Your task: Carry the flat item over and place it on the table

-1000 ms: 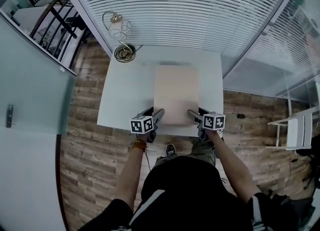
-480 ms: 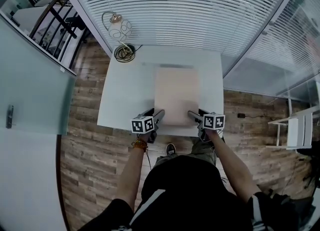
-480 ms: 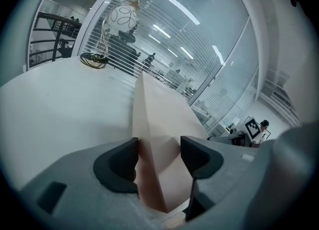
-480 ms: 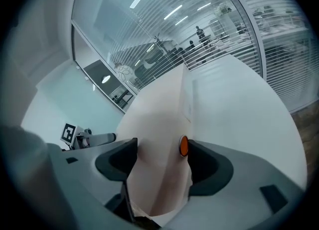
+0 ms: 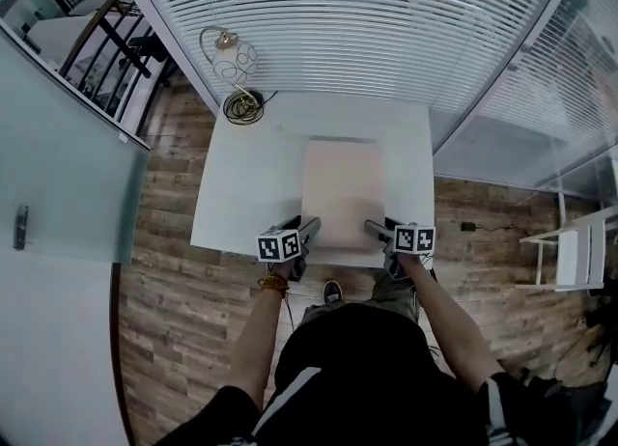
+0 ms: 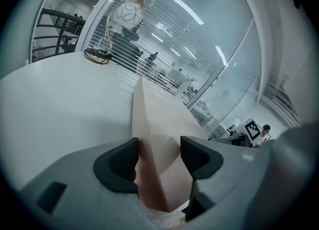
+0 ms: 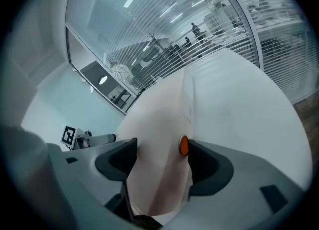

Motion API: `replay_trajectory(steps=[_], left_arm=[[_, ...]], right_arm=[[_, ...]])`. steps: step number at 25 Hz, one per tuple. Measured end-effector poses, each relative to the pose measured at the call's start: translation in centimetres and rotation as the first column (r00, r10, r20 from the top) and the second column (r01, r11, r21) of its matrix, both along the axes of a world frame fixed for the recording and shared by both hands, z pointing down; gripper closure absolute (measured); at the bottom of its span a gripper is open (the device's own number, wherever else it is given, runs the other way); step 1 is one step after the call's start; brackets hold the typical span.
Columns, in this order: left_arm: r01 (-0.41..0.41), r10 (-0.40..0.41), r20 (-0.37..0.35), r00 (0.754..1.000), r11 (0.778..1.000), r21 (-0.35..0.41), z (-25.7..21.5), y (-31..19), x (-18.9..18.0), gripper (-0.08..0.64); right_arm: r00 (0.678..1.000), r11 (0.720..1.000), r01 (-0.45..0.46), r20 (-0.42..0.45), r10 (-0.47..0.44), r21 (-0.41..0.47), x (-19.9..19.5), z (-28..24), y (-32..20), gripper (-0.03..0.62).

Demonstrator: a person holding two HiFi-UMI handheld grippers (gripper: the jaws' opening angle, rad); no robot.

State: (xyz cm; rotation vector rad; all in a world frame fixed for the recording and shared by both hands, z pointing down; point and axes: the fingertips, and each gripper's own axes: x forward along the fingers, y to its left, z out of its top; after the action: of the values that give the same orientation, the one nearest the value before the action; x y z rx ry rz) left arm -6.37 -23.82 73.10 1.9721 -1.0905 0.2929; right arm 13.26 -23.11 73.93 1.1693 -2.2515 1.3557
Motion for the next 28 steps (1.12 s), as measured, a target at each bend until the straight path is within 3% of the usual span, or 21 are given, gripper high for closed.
replay_trajectory(steps=[28], left_arm=[[-0.012,0.013,0.032,0.999,0.999,-0.036,1.0,0.1,0.3,0.281]], right_arm=[[0.999,0.999,0.035,-0.002,-0.035,-0.020,0.0,1.0,0.3,0.302]])
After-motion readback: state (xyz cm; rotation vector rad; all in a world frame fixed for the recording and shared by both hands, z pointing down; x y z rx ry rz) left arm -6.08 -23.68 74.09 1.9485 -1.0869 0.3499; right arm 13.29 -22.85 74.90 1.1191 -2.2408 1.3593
